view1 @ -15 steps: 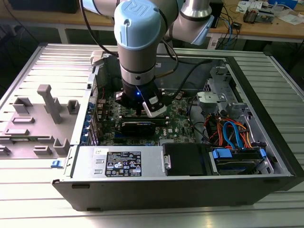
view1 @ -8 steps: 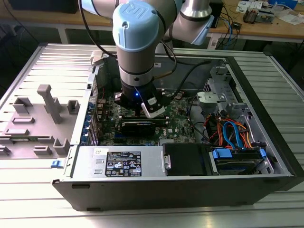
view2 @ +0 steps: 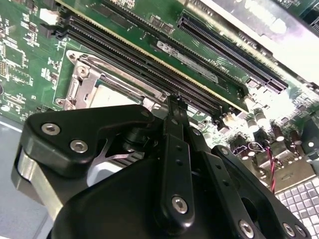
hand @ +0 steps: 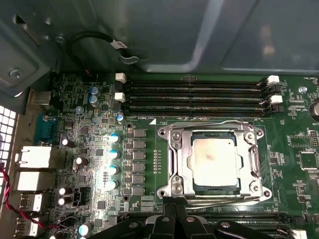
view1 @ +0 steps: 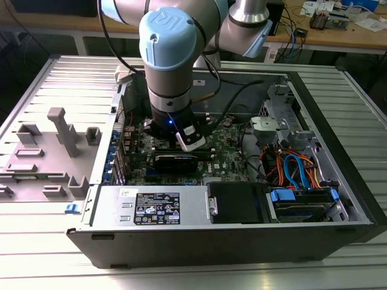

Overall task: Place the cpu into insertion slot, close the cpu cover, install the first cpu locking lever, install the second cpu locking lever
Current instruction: 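Install the second cpu locking lever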

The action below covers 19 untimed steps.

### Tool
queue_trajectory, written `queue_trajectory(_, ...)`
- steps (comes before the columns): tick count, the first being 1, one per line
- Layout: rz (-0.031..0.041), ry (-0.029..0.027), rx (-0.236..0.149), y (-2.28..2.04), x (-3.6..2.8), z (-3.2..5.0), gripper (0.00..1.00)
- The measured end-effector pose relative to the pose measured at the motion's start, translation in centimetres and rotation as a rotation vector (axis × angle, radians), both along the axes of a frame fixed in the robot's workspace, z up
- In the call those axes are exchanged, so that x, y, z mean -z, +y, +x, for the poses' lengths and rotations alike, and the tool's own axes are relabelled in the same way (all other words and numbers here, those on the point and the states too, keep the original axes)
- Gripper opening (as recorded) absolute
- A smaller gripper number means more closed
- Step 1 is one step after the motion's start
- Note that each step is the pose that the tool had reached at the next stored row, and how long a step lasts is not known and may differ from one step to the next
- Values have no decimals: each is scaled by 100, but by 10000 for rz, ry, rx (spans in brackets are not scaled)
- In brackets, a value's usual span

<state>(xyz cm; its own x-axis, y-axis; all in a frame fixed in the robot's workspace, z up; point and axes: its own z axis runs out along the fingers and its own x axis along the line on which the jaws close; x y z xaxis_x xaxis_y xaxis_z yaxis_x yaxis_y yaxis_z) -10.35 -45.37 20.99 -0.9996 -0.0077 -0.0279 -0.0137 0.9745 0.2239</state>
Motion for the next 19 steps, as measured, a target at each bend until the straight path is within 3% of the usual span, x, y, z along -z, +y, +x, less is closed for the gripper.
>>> queue_trajectory(19,81,1,-2,41,79,-62,11)
